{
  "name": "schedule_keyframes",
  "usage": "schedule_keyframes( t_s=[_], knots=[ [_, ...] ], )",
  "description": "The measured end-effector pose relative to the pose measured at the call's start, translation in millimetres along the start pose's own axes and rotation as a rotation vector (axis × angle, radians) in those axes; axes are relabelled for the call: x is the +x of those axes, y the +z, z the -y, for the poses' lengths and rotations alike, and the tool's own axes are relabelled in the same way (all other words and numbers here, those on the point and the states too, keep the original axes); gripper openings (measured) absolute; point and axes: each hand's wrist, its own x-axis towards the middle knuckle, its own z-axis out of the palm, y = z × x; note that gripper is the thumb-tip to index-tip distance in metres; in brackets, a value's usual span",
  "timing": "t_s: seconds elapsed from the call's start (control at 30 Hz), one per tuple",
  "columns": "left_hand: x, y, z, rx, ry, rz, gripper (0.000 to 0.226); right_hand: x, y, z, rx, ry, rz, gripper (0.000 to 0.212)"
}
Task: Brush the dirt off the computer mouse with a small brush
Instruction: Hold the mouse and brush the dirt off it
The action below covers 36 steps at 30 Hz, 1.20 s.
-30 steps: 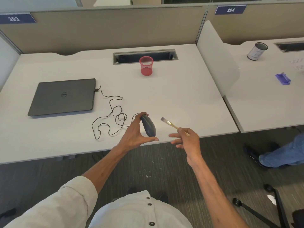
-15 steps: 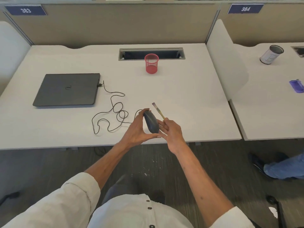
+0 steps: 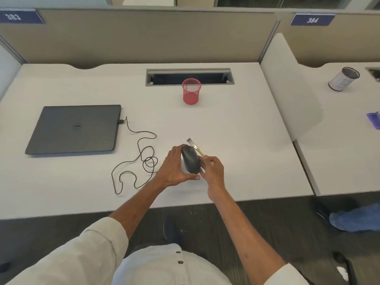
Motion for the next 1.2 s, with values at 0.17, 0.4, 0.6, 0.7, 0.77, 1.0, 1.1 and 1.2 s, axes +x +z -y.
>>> schedule_keyframes(
  t_s=[0.17, 0.4, 0.6, 0.7, 0.77, 1.0, 1.1, 1.2],
  knots=[
    [28.5, -15.7, 4.0, 0.038, -0.043, 0.066, 0.112, 18.2, 21.8, -1.4, -0.044, -0.011, -0.06, 0.015],
    [53.8, -25.8, 16.8, 0.151, -0.04, 0.14, 0.128, 34.3, 39.8, -6.0, -0.093, -0.021, -0.109, 0.018],
    [68.8, -35.5, 29.2, 0.19, -0.108, 0.17, 0.134, 45.1, 55.4, -5.6, -0.191, -0.072, -0.101, 0.018],
    [72.2, -38.0, 31.8, 0.208, -0.121, 0.161, 0.133, 48.3, 62.3, -5.0, -0.209, -0.073, -0.092, 0.018],
    [73.3, -39.0, 32.6, 0.199, -0.131, 0.158, 0.129, 50.7, 65.3, -5.0, -0.203, -0.073, -0.087, 0.017],
    [74.2, -42.6, 37.3, 0.195, -0.121, 0.145, 0.121, 58.2, 69.1, -6.8, -0.174, -0.067, -0.09, 0.016],
    [70.9, -46.6, 41.1, 0.215, -0.095, 0.141, 0.118, 59.5, 70.4, -8.2, -0.127, -0.052, -0.083, 0.016],
    [70.6, -50.9, 45.1, 0.252, -0.065, 0.148, 0.12, 59.8, 70.1, -9.1, -0.059, -0.032, -0.059, 0.012]
  ],
)
